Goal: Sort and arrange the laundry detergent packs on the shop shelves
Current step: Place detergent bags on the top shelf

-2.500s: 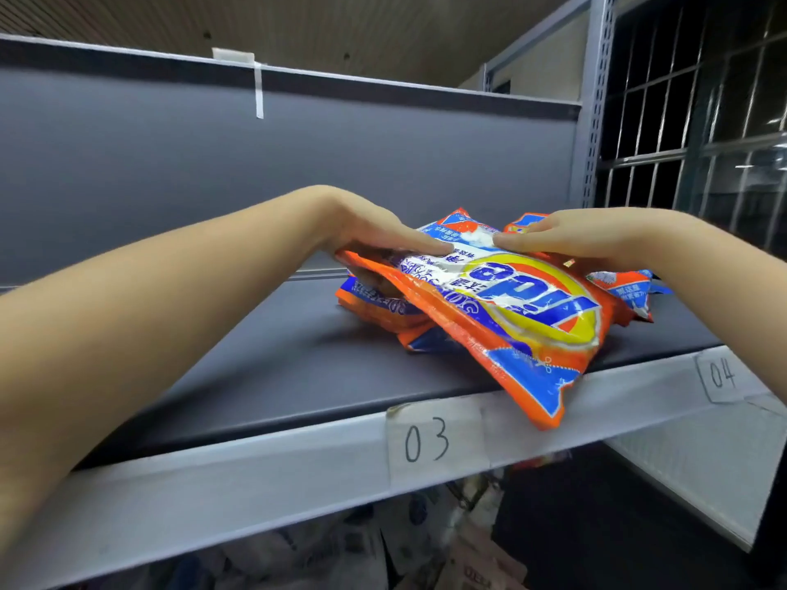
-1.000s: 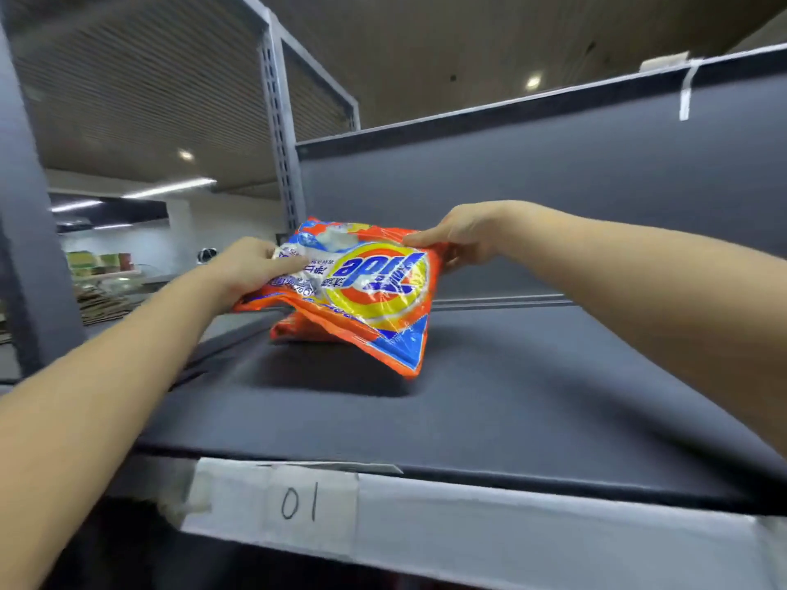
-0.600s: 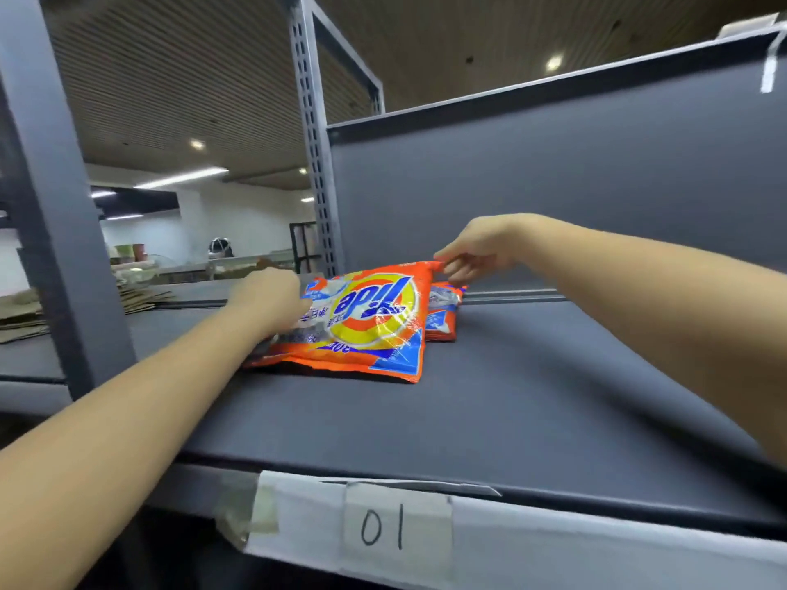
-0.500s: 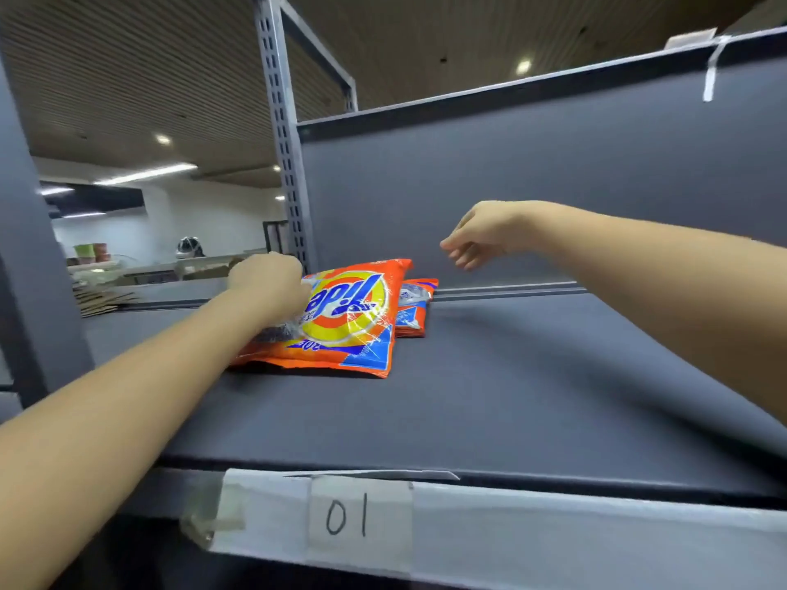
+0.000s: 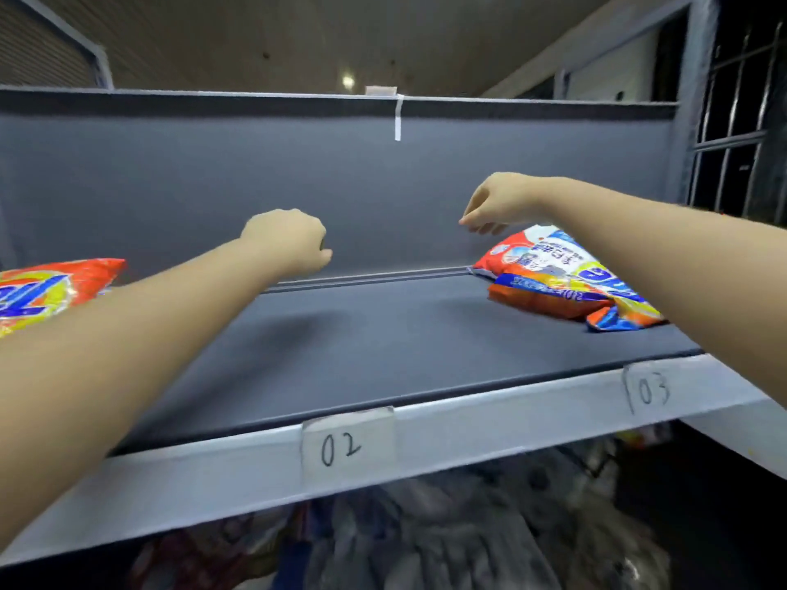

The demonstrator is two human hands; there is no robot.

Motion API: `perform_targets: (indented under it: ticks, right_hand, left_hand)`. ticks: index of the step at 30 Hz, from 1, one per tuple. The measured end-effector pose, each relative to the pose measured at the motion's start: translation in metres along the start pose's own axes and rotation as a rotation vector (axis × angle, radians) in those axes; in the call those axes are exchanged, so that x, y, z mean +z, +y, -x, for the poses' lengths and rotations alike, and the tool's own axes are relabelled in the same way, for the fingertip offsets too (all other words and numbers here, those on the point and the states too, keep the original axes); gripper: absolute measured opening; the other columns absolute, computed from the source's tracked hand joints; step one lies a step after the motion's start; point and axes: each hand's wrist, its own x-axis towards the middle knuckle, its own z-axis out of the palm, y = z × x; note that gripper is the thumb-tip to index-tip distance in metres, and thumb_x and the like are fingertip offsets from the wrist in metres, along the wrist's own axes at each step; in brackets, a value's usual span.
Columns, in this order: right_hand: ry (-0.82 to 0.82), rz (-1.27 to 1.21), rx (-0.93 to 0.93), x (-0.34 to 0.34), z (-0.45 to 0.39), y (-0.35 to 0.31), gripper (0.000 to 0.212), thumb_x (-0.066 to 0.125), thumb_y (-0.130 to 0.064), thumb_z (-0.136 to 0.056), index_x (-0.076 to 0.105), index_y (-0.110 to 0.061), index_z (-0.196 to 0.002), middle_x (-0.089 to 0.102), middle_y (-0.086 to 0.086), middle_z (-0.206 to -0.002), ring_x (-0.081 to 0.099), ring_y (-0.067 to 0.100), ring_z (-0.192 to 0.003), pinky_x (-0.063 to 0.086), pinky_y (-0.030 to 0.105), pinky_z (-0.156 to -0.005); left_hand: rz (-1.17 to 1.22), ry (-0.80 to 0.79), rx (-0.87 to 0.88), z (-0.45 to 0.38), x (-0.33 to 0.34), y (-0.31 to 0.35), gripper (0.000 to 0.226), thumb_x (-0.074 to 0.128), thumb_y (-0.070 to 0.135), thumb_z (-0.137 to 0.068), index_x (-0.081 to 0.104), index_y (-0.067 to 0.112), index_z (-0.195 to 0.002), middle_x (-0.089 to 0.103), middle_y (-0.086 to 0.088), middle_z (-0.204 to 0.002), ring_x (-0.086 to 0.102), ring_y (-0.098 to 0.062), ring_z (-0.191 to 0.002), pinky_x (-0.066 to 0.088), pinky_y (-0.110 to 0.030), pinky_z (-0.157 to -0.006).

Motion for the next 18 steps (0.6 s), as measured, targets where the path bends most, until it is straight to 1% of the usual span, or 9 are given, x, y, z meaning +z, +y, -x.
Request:
perform_targets:
  ticks: [4, 6, 7, 10, 12, 13, 15, 17, 18]
  right_hand:
    - [0.026, 0.135, 0.141, -0.036, 0.028, 0.079, 0.030, 0.059, -0.021, -0.091, 0.067, 0.005, -0.106, 0.068, 0.018, -0.101, 0.062, 0.029, -0.087, 0.052, 0.034, -0.078]
    - [0.042, 0.269, 0.218, -0.045, 0.041, 0.111, 0.036, 0.059, -0.027, -0.091, 0.066, 0.004, -0.106, 0.067, 0.017, -0.095, 0.060, 0.031, -0.082, 0.048, 0.031, -0.069]
    - [0.060, 0.344, 0.257, -0.049, 0.048, 0.127, 0.040, 0.058, -0.032, -0.091, 0.066, 0.004, -0.106, 0.066, 0.016, -0.092, 0.057, 0.030, -0.080, 0.045, 0.030, -0.068]
    - [0.093, 0.485, 0.317, -0.052, 0.065, 0.161, 0.050, 0.051, -0.045, -0.092, 0.065, 0.002, -0.104, 0.061, 0.010, -0.079, 0.050, 0.029, -0.080, 0.043, 0.031, -0.076]
    - [0.085, 0.519, 0.348, -0.056, 0.076, 0.183, 0.052, 0.045, -0.047, -0.094, 0.063, 0.001, -0.104, 0.062, 0.010, -0.086, 0.046, 0.027, -0.082, 0.039, 0.030, -0.076]
    - [0.067, 0.514, 0.368, -0.056, 0.080, 0.194, 0.053, 0.042, -0.048, -0.095, 0.063, 0.001, -0.105, 0.063, 0.011, -0.090, 0.046, 0.026, -0.083, 0.037, 0.029, -0.076]
    - [0.007, 0.431, 0.400, -0.056, 0.086, 0.213, 0.057, 0.037, -0.052, -0.096, 0.064, -0.002, -0.106, 0.063, 0.010, -0.092, 0.049, 0.024, -0.084, 0.036, 0.029, -0.079]
    - [-0.038, 0.278, 0.402, -0.054, 0.088, 0.225, 0.060, 0.037, -0.060, -0.092, 0.062, -0.007, -0.106, 0.063, 0.009, -0.097, 0.053, 0.024, -0.087, 0.037, 0.031, -0.081]
    - [-0.053, 0.235, 0.385, -0.052, 0.088, 0.228, 0.061, 0.039, -0.065, -0.089, 0.062, -0.010, -0.103, 0.062, 0.008, -0.098, 0.054, 0.024, -0.088, 0.037, 0.032, -0.079]
  left_hand:
    - [0.121, -0.023, 0.096, -0.018, -0.012, 0.087, 0.033, 0.041, 0.034, -0.096, 0.062, 0.010, -0.106, 0.059, -0.008, -0.101, 0.048, -0.028, -0.086, 0.038, -0.030, -0.070]
    - [0.145, -0.025, 0.125, -0.024, -0.017, 0.126, 0.029, 0.041, 0.033, -0.096, 0.059, 0.010, -0.096, 0.055, -0.006, -0.094, 0.048, -0.028, -0.085, 0.037, -0.029, -0.069]
    - [0.150, -0.025, 0.130, -0.028, -0.020, 0.145, 0.027, 0.040, 0.033, -0.097, 0.056, 0.012, -0.091, 0.053, -0.005, -0.092, 0.048, -0.027, -0.085, 0.037, -0.029, -0.069]
    - [0.173, -0.056, 0.116, -0.039, -0.023, 0.183, 0.028, 0.039, 0.036, -0.098, 0.053, 0.014, -0.088, 0.051, -0.004, -0.089, 0.047, -0.026, -0.085, 0.037, -0.030, -0.069]
    - [0.221, -0.100, 0.120, -0.049, -0.022, 0.204, 0.036, 0.038, 0.041, -0.098, 0.057, 0.013, -0.091, 0.052, -0.003, -0.088, 0.048, -0.026, -0.086, 0.038, -0.030, -0.069]
    - [0.246, -0.124, 0.125, -0.056, -0.020, 0.213, 0.041, 0.036, 0.044, -0.098, 0.060, 0.011, -0.096, 0.054, -0.004, -0.090, 0.050, -0.026, -0.088, 0.039, -0.031, -0.071]
    - [0.334, -0.192, 0.124, -0.067, -0.014, 0.233, 0.051, 0.030, 0.047, -0.100, 0.061, 0.007, -0.113, 0.061, -0.010, -0.109, 0.054, -0.030, -0.102, 0.042, -0.034, -0.081]
    - [0.465, -0.271, 0.101, -0.074, -0.009, 0.249, 0.058, 0.025, 0.047, -0.101, 0.053, 0.004, -0.127, 0.055, -0.016, -0.129, 0.051, -0.031, -0.116, 0.038, -0.034, -0.093]
    - [0.522, -0.295, 0.086, -0.077, -0.007, 0.254, 0.060, 0.024, 0.049, -0.101, 0.049, 0.003, -0.130, 0.052, -0.016, -0.133, 0.050, -0.031, -0.119, 0.037, -0.035, -0.096]
